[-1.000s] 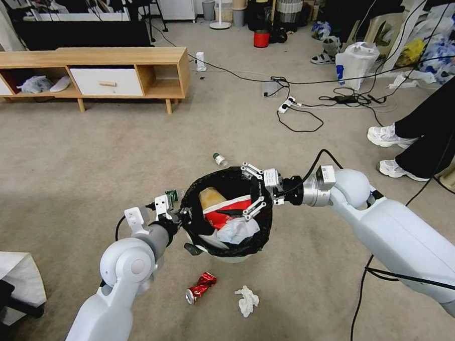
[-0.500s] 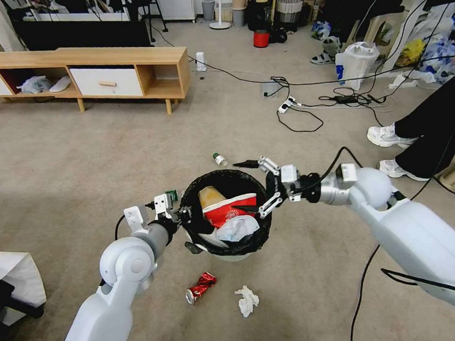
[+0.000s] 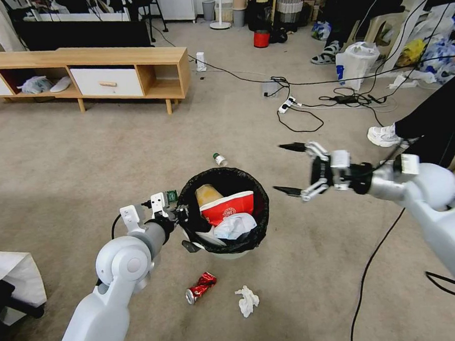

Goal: Pick up the trash bin and place the garbage on the floor into it.

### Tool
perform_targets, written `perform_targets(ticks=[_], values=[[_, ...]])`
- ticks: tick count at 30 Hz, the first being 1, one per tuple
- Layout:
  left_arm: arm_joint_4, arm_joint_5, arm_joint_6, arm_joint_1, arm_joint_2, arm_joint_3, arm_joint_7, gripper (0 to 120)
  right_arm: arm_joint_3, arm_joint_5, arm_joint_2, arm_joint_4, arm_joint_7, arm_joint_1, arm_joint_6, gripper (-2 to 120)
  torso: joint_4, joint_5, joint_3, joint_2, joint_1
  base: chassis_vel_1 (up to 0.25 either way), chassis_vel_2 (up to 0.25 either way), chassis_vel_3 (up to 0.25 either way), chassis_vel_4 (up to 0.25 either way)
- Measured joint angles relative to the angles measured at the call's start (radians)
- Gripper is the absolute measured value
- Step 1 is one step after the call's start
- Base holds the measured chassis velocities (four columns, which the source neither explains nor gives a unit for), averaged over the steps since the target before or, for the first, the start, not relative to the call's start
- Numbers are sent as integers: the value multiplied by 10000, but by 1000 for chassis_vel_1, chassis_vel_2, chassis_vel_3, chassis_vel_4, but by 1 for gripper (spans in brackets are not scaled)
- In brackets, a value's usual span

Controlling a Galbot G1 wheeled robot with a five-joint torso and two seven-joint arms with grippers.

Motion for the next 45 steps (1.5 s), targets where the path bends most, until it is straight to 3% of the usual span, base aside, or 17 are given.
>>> perform_targets(ticks=[13, 25, 45], values=[[-162, -185, 0, 22, 193, -143, -29, 3, 263, -874, 164, -1253, -292, -565, 237, 100, 6, -2, 0, 0, 0, 0, 0, 0, 0], [-273, -500, 2, -1, 416, -368, -83, 3, -1409, -1728, 1052, -2748, -290, -371, 638, 100, 6, -3, 2, 0, 0, 0, 0, 0, 0], [-279, -668, 28, 186, 684, -782, -228, 3, -2869, -2459, 2033, -3497, -241, -301, 996, 100, 5, -5, 1, -1, 0, 0, 0, 0, 0]])
